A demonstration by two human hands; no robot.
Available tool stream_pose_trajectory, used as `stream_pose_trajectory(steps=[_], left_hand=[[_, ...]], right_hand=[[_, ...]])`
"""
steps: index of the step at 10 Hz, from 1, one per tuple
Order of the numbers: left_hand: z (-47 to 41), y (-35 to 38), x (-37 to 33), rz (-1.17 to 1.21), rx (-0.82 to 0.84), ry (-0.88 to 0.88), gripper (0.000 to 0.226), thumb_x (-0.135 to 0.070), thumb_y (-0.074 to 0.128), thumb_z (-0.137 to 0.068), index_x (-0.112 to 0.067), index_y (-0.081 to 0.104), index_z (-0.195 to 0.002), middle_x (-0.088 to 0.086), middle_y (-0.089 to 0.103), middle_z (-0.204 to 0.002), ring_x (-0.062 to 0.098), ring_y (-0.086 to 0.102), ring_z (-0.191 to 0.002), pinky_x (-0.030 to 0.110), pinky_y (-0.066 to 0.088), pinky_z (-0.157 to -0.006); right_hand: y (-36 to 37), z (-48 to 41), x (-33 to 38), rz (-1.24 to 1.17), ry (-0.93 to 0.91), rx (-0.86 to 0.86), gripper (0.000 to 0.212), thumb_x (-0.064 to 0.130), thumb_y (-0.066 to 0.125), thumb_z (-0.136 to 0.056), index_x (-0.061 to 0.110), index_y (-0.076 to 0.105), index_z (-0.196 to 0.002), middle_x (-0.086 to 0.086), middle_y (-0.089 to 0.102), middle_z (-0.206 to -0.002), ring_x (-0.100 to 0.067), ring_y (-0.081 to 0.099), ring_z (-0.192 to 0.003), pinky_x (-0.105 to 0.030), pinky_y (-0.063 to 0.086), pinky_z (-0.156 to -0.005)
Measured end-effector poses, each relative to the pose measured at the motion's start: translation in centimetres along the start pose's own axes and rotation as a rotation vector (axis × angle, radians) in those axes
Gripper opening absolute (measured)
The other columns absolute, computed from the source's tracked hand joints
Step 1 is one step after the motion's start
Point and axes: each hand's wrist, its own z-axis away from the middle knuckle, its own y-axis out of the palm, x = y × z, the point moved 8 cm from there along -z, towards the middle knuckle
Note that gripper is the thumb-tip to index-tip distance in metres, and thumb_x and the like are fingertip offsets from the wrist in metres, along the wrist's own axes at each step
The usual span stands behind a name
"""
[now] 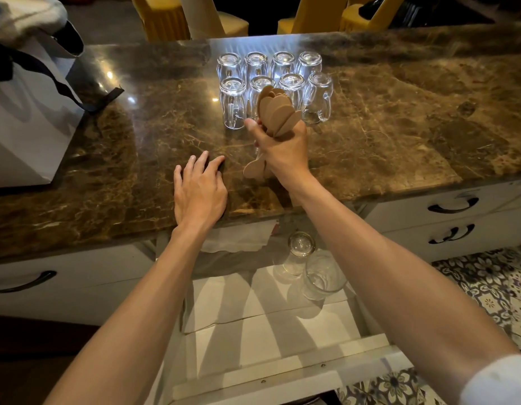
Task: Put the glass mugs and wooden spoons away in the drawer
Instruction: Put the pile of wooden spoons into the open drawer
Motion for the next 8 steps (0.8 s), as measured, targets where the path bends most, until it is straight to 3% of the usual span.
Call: stream_pose_trajectory(steps=[5,8], left_hand=[[-0.1,0.1,0.0,-0.003,-0.001,0.002,0.041,-0.024,0.03,-0.099,-0.025,0.041,-0.139,0.003,0.032,-0.151,0.019,0.019,-0.142,0.041,0.005,-0.118],[-0.2,0.4,0.1,-0.004,-0.009,0.0,0.041,-0.026,0.03,-0.098,-0.023,0.042,-0.137,0.003,0.033,-0.151,0.02,0.02,-0.142,0.042,0.005,-0.117]], right_hand=[[-0.8,3.2,3.7,-0.081,-0.028,0.109,0.013,0.0,0.068,-0.08,0.002,0.061,-0.069,-0.01,0.057,-0.061,-0.029,0.056,-0.059,-0.054,0.05,-0.059],[-1.4,6.5,4.4,-0.102,-0.028,0.199,0.023,-0.001,0.069,-0.079,0.016,0.059,-0.066,-0.001,0.059,-0.062,-0.02,0.058,-0.06,-0.047,0.052,-0.061]])
